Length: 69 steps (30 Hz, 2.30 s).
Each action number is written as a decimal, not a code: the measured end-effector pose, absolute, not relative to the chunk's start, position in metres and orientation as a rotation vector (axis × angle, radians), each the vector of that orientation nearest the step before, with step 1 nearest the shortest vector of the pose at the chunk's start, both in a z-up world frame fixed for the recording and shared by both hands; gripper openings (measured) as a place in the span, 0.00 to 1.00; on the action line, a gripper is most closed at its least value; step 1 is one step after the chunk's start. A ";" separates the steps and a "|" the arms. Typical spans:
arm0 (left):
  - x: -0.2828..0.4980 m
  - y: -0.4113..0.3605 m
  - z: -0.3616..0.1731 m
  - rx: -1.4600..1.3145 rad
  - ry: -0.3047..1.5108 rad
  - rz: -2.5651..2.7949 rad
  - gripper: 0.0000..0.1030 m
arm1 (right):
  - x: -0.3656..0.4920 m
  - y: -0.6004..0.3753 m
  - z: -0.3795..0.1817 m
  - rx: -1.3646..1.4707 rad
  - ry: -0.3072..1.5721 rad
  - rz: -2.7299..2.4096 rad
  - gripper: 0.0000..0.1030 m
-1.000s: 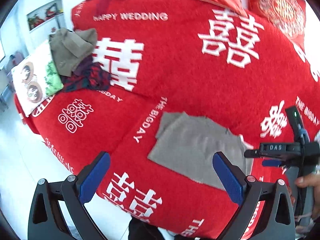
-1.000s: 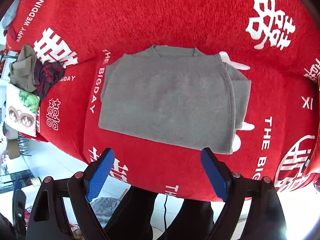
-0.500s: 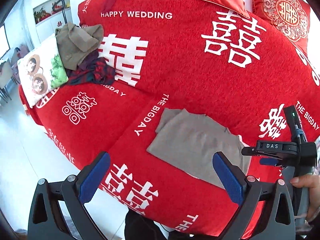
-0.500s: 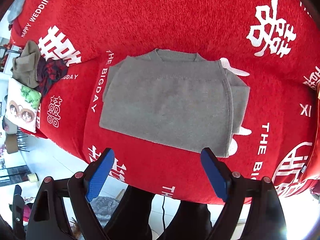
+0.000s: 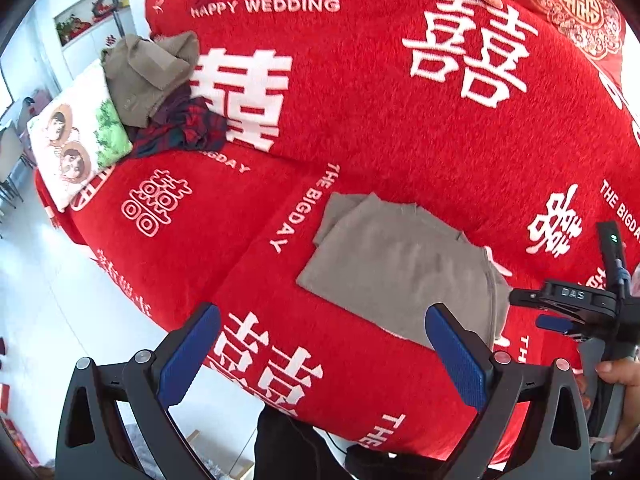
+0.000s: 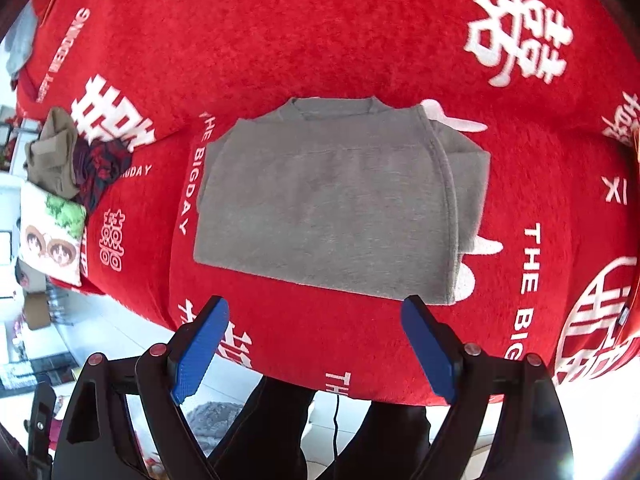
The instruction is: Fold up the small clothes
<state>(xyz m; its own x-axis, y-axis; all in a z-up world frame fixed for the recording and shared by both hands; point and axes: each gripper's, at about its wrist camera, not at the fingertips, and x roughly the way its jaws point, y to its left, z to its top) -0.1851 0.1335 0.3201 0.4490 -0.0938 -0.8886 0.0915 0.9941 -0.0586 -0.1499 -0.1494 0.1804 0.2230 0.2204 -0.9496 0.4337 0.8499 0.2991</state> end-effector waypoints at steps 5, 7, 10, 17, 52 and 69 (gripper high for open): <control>-0.158 0.125 0.297 0.051 1.175 -0.186 0.99 | -0.173 -0.174 0.171 0.649 1.311 -0.267 0.87; -0.143 0.124 0.286 0.074 1.214 -0.218 0.99 | -0.182 -0.184 0.166 0.689 1.301 -0.322 0.87; -0.123 0.126 0.271 0.098 1.265 -0.252 0.99 | -0.196 -0.199 0.157 0.773 1.291 -0.414 0.87; -0.076 0.135 0.234 0.163 1.381 -0.298 0.99 | -0.212 -0.195 0.142 0.876 1.293 -0.527 0.87; 0.000 0.132 0.061 0.259 1.611 -0.294 0.99 | -0.139 -0.085 0.026 0.878 1.466 -0.306 0.87; 0.012 0.138 0.016 0.301 1.623 -0.303 0.99 | -0.114 -0.072 -0.011 1.131 1.259 -0.190 0.88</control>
